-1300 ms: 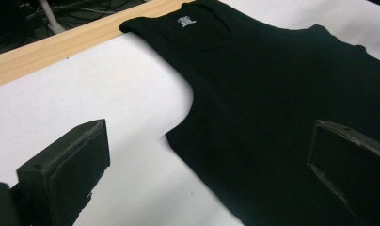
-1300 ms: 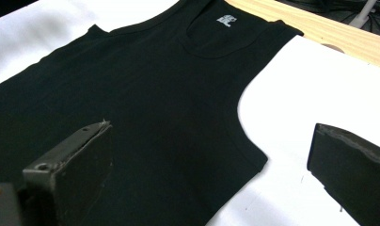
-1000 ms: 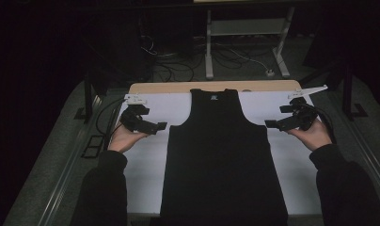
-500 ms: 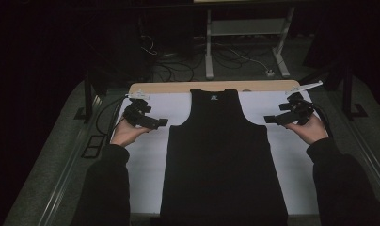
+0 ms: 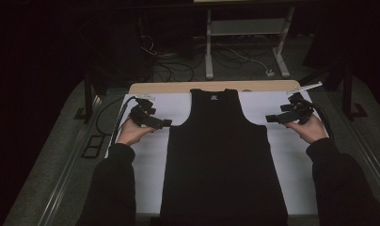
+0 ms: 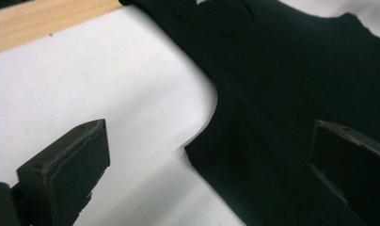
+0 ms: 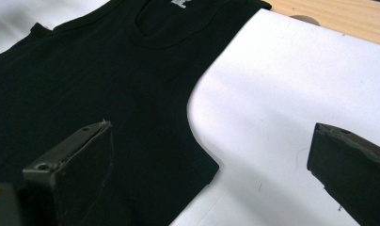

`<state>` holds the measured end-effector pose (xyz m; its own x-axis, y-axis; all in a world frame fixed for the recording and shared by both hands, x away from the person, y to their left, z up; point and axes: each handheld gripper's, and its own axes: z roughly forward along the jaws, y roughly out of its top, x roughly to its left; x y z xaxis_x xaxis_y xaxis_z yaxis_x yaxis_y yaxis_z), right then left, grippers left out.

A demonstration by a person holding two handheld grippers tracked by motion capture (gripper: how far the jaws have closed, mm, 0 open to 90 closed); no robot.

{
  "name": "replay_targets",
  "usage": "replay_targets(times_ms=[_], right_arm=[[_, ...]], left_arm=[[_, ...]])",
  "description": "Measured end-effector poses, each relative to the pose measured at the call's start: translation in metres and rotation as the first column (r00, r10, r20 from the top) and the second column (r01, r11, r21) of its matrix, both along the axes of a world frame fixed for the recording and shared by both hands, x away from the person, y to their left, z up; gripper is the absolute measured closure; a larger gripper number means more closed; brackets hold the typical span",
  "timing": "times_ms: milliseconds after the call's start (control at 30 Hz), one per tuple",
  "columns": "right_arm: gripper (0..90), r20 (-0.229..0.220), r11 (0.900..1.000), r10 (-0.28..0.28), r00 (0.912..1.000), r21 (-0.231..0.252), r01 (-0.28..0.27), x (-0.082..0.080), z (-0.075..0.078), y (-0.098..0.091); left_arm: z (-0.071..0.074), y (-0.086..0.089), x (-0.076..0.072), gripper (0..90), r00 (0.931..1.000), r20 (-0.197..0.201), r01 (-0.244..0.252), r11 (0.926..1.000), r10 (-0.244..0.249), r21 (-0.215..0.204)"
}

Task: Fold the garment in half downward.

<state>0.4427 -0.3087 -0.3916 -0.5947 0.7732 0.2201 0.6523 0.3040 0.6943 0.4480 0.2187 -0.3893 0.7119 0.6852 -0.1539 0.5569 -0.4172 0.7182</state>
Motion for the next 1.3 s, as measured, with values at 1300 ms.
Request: replay_targets(times_ms=[1300], right_arm=[[29.0, -0.103, 0.9976, 0.066, 0.9925, -0.015, -0.068, 0.004, -0.048, 0.012]], left_arm=[[-0.052, -0.012, 0.01, 19.5, 0.9908, -0.135, 0.013, 0.9998, -0.011, 0.014]])
